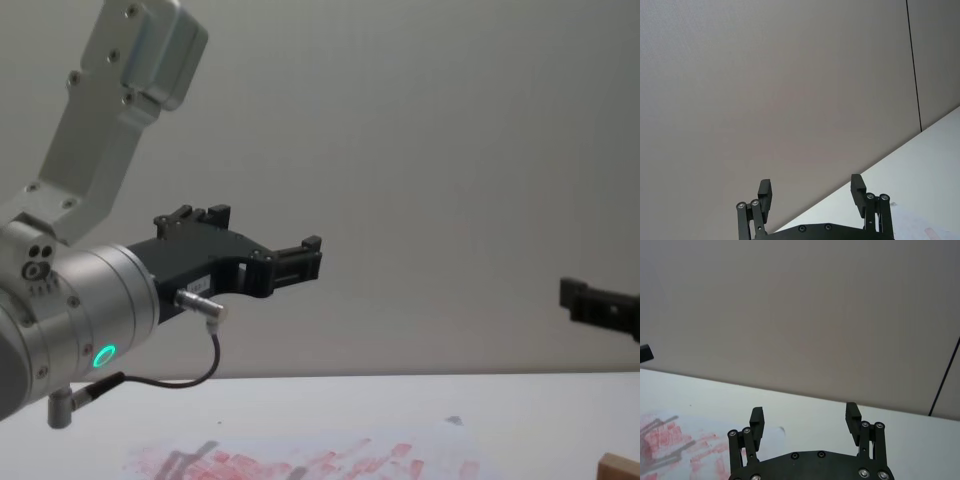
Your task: Use the one hand to pick up the stamp and affix it onto the A4 paper.
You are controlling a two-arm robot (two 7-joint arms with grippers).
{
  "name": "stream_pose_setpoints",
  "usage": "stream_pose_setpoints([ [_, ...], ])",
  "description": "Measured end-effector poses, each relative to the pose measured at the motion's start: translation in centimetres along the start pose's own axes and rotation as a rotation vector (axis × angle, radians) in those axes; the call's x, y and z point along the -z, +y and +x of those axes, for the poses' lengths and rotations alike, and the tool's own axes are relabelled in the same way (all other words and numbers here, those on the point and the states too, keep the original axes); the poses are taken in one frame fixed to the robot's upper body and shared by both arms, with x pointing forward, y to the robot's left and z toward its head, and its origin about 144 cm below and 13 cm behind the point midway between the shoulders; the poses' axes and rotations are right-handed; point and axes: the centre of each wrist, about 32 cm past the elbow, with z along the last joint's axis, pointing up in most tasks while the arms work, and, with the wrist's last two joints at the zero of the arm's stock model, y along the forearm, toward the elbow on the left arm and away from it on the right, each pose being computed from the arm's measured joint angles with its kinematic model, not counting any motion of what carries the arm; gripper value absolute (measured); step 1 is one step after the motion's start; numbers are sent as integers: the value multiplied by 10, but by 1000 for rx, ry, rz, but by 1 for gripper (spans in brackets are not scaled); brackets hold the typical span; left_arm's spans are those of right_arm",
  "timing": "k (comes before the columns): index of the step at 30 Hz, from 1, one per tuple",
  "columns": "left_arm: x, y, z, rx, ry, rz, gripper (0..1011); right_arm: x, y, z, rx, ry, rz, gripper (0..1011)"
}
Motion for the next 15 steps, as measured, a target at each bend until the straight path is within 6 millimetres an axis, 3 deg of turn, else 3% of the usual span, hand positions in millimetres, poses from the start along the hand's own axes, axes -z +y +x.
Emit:
stream_pose_setpoints([
  [15, 0, 0, 0, 0, 0, 0, 1001, 2, -24, -1, 84, -23, -186, 1001],
])
